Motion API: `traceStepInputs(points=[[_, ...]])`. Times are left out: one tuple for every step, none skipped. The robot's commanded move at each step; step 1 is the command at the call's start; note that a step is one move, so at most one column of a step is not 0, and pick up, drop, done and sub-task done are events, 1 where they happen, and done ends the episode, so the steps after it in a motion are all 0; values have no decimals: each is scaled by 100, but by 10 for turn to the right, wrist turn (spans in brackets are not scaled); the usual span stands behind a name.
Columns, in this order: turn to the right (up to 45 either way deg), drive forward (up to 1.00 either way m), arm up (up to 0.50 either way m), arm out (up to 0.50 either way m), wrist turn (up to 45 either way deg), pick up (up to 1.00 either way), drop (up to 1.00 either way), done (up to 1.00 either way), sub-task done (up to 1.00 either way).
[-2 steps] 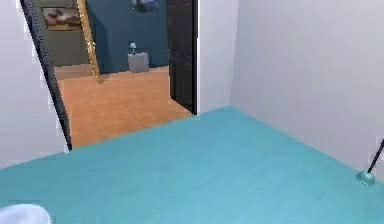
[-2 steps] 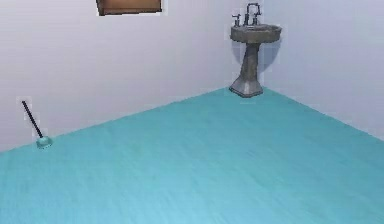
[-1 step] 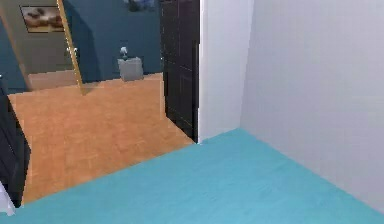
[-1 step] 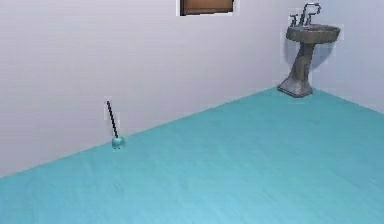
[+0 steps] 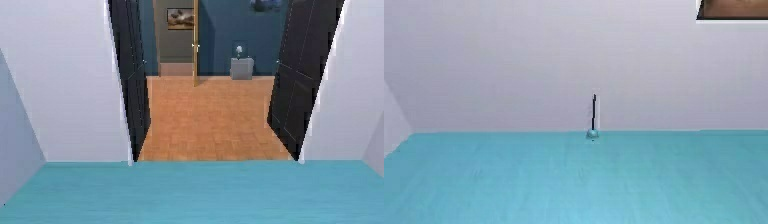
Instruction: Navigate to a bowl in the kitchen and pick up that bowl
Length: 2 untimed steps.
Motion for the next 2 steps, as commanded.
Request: traceStepInputs(points=[[0, 100, 0, 0, 0, 0, 0, 0, 0], [0, 100, 0, 0, 0, 0, 0, 0, 0]])
